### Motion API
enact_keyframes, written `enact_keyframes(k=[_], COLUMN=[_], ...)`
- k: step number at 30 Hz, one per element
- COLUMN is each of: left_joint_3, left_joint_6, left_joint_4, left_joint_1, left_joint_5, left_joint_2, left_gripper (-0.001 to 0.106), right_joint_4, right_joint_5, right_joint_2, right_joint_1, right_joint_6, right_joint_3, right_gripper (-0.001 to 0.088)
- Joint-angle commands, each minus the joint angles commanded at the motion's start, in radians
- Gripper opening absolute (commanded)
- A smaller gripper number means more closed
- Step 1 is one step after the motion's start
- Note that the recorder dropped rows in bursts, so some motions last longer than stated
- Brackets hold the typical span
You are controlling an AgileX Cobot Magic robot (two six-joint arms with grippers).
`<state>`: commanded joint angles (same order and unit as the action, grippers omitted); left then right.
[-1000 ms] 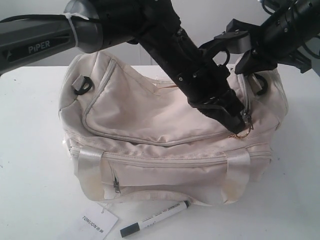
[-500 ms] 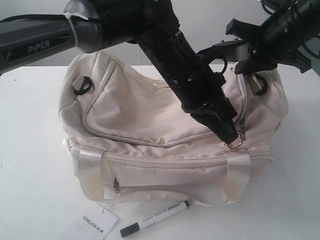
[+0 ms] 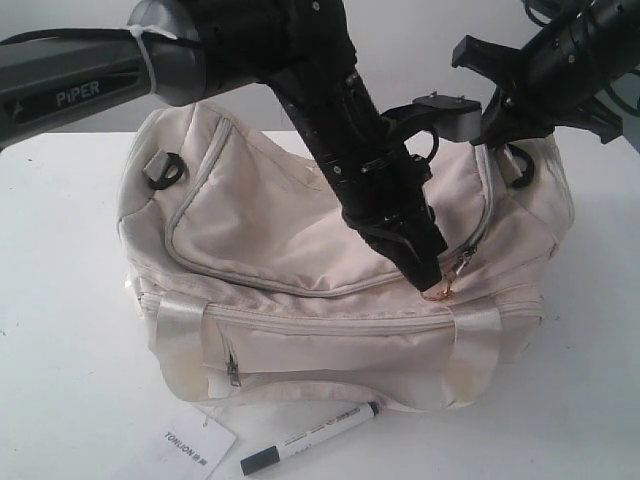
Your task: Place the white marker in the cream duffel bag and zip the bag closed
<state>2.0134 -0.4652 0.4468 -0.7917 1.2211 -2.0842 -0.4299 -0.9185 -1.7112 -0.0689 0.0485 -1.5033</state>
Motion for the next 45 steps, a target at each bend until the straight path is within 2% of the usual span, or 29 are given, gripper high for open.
enact_keyframes(k=[25, 32, 35, 45], left_joint_3=[0.0, 0.0, 0.0, 0.0], left_joint_6=[0.002, 0.002, 0.002, -0.001], left_joint_4=[-0.047, -0.057, -0.06, -0.059], left_joint_1=[0.0, 0.0, 0.0, 0.0], left_joint_5=[0.0, 0.0, 0.0, 0.0], left_joint_2=[0.0, 0.0, 0.0, 0.0], left_gripper=[0.0, 0.0, 0.0, 0.0], right_joint_4=[0.03, 0.096, 0.098, 0.098], right_joint_5=[0.006, 0.006, 0.008, 0.077], right_joint_2=[-0.003, -0.004, -0.009, -0.025], right_joint_1=[0.0, 0.0, 0.0, 0.0], right_joint_6=[-0.054, -0.056, -0.099, -0.147], right_joint_3=[0.0, 0.0, 0.0, 0.0], right_gripper=[0.0, 0.0, 0.0, 0.0])
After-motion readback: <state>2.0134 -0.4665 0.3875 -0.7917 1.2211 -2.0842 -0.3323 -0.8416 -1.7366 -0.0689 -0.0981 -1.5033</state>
